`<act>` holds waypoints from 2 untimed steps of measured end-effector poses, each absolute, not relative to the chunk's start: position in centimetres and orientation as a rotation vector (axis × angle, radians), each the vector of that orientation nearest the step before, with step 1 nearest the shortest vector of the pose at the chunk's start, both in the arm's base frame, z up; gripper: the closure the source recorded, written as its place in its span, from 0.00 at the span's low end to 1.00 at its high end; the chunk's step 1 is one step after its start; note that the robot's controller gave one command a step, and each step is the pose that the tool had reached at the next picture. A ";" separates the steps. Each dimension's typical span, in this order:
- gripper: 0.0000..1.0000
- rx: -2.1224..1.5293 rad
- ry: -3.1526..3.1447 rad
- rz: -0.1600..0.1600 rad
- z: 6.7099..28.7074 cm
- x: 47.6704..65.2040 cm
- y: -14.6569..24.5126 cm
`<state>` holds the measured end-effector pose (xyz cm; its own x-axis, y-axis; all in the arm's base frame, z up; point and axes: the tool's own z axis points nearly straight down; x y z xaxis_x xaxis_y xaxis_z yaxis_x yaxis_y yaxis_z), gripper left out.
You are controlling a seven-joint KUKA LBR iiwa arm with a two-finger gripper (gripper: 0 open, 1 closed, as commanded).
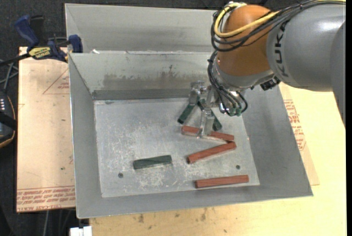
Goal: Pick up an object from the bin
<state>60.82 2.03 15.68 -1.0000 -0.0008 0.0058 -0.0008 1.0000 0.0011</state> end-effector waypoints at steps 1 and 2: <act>0.00 0.001 -3.143 -0.002 16.2 61.0 2.0; 0.00 0.144 -3.148 -0.003 14.0 61.1 1.2</act>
Offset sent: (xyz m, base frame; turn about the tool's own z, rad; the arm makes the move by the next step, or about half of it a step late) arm -0.0026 -0.0390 -0.0868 -0.3094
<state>61.09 1.20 13.99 -0.9958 -0.0912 -0.0101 -0.0913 0.9958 0.0012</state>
